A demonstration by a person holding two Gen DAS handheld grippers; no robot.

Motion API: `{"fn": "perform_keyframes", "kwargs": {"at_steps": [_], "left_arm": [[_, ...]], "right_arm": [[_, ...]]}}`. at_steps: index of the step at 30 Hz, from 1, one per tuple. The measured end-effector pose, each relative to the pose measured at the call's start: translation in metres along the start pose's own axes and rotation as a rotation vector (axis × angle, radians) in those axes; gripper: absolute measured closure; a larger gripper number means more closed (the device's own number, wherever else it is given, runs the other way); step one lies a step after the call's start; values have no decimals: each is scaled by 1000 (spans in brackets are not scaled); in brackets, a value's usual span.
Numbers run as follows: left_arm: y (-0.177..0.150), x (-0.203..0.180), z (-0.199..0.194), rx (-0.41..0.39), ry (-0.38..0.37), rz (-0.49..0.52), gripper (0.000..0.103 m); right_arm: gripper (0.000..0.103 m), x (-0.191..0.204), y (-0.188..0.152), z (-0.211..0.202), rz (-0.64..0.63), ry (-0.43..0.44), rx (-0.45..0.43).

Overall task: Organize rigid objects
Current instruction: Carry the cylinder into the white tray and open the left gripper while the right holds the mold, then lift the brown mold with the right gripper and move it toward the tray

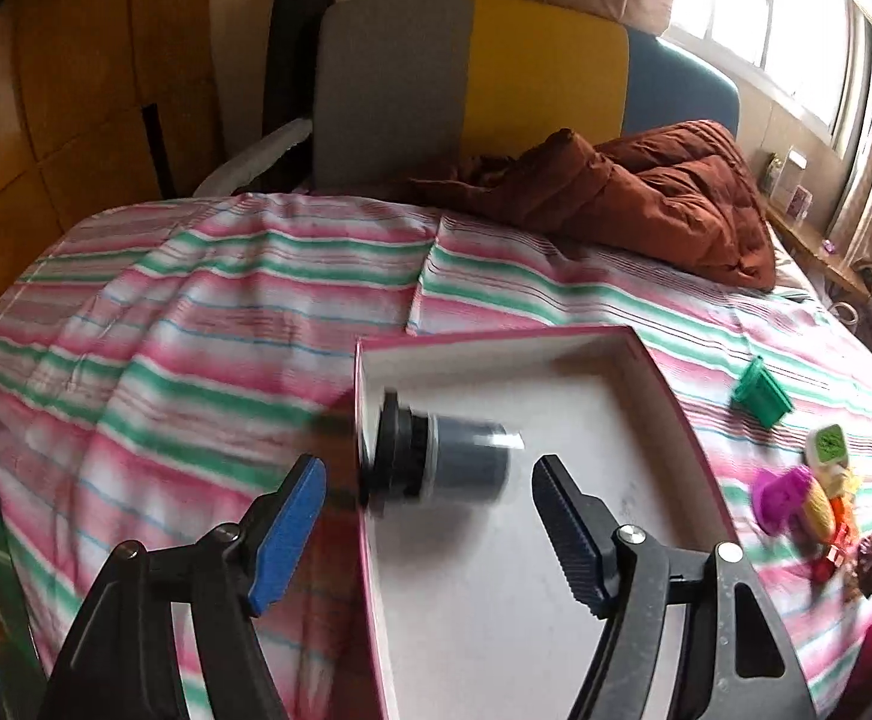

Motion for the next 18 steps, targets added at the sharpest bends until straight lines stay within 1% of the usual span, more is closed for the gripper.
{"fn": "perform_keyframes", "kwargs": {"at_steps": [9, 15, 18], "left_arm": [[-49, -28, -31, 9, -54, 13, 30], [-69, -40, -44, 3, -17, 30, 30], [-74, -42, -48, 0, -15, 31, 30]], "right_arm": [[79, 1, 0, 1, -8, -3, -1], [79, 3, 0, 1, -14, -6, -4], [79, 4, -1, 0, -18, -5, -6]]}}
Point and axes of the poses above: each gripper's, at about its wrist camera, not at the fingertips, and z roughly the way its jaws point, x to its left, y to its top, the point moved 4 cm from there along z, roughly the way its jaws point, and after that the axes turned 4 degrees about x, right-handed, at the moved point
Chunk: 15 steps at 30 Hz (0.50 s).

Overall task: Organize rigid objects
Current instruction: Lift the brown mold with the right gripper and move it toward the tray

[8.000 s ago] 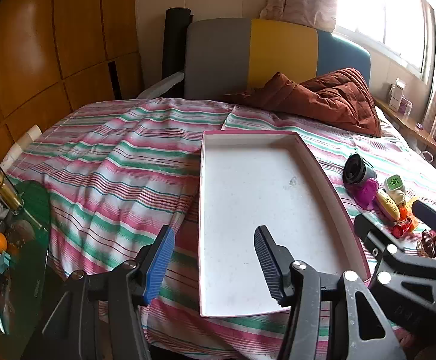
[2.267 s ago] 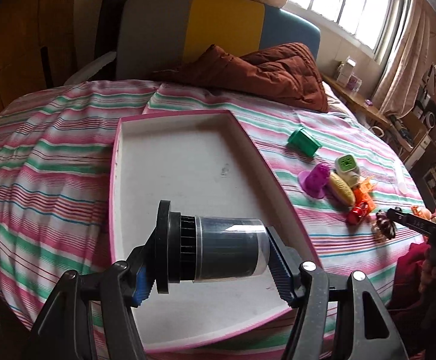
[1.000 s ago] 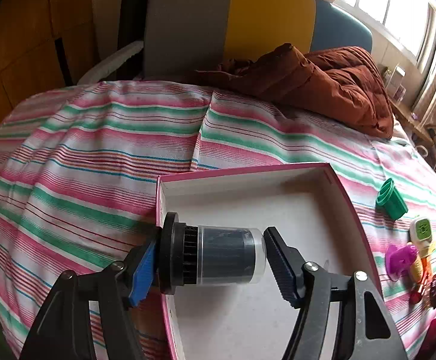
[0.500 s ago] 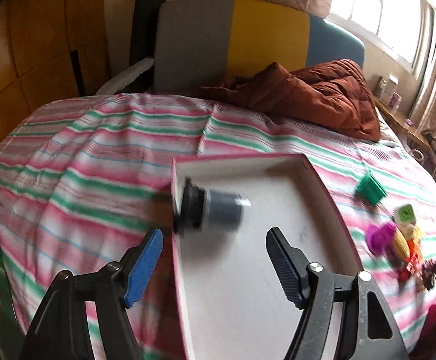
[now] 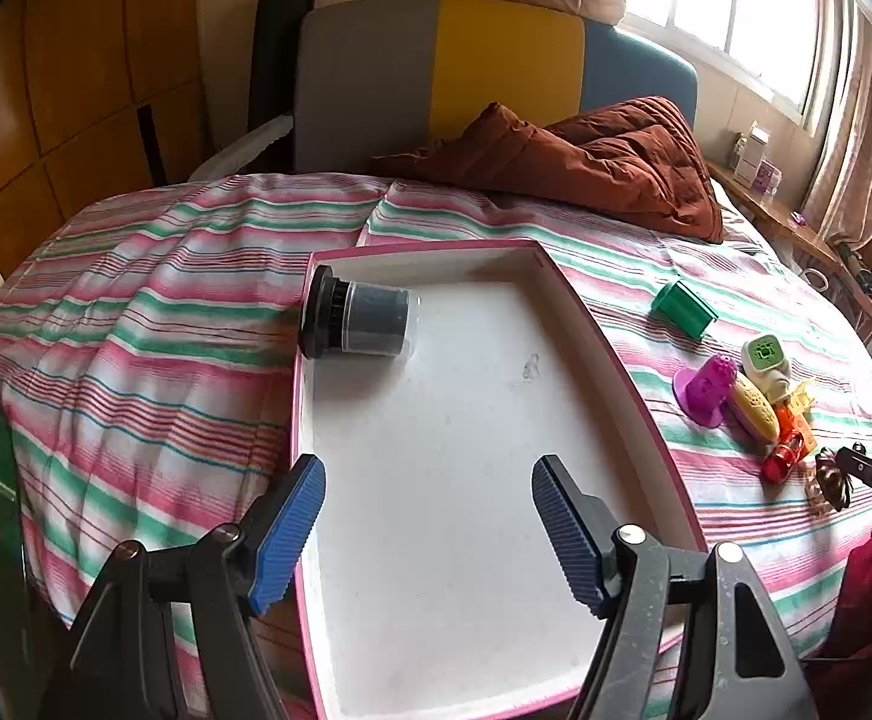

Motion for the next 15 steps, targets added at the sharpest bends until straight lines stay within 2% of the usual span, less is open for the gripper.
{"fn": "perform_keyframes", "kwargs": {"at_steps": [15], "left_arm": [[-13, 1, -4, 26, 5, -3, 30]], "right_arm": [[79, 10, -5, -2, -37, 37, 1]]}}
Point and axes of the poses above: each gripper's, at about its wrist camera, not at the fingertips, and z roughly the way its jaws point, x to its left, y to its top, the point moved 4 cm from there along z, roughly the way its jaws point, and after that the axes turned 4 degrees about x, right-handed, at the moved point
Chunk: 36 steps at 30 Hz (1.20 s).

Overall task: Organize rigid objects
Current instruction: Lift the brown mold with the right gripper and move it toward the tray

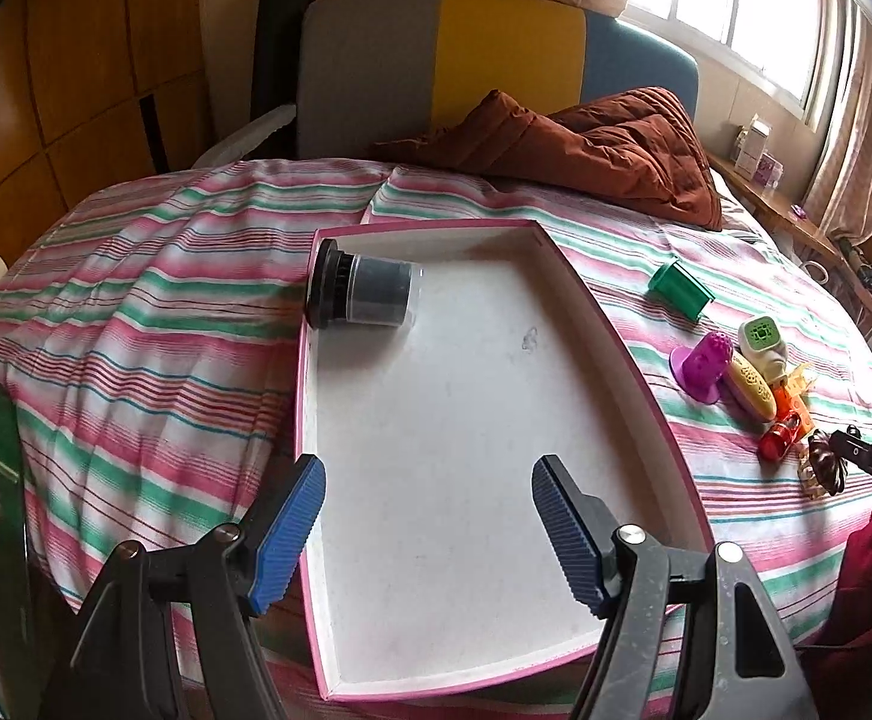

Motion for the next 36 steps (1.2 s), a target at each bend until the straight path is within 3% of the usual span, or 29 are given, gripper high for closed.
{"fn": "perform_keyframes", "kwargs": {"at_steps": [22, 36], "left_arm": [[-5, 6, -7, 7, -12, -20, 30], [-6, 9, -11, -1, -9, -18, 30]], "right_arm": [[79, 17, -25, -15, 13, 177, 47], [79, 46, -18, -35, -30, 238, 9]]}}
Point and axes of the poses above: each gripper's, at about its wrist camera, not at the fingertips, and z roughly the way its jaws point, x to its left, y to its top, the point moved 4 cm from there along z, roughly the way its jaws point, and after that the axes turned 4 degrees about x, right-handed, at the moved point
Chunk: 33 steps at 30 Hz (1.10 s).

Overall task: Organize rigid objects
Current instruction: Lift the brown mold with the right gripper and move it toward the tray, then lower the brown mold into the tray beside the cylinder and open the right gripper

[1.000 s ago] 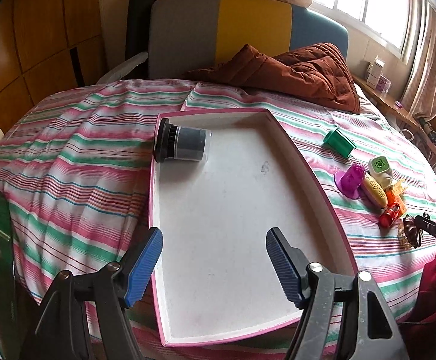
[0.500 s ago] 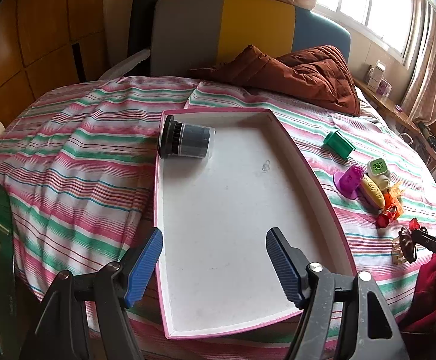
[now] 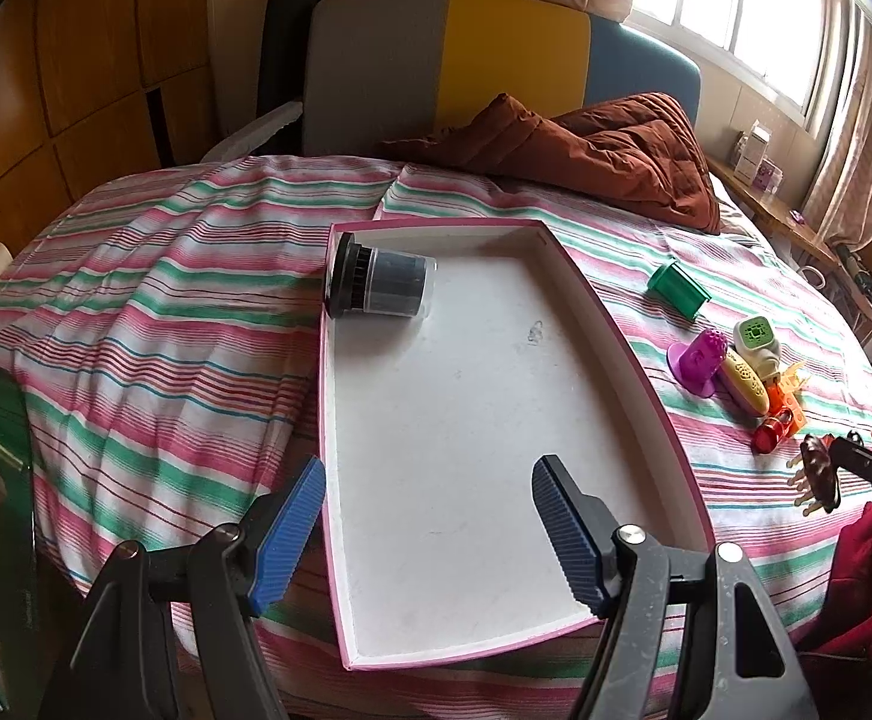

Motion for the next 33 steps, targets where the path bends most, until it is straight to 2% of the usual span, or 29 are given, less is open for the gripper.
{"fn": "perform_keyframes", "kwargs": {"at_steps": [16, 25, 33], "left_arm": [[-1, 7, -7, -12, 13, 1, 30], [0, 28, -12, -20, 31, -39, 30], [-6, 64, -8, -3, 68, -117, 30]], "right_arm": [[79, 57, 16, 0, -96, 105, -9], [79, 128, 27, 23, -224, 206, 34], [79, 198, 34, 75, -304, 278, 141]]}}
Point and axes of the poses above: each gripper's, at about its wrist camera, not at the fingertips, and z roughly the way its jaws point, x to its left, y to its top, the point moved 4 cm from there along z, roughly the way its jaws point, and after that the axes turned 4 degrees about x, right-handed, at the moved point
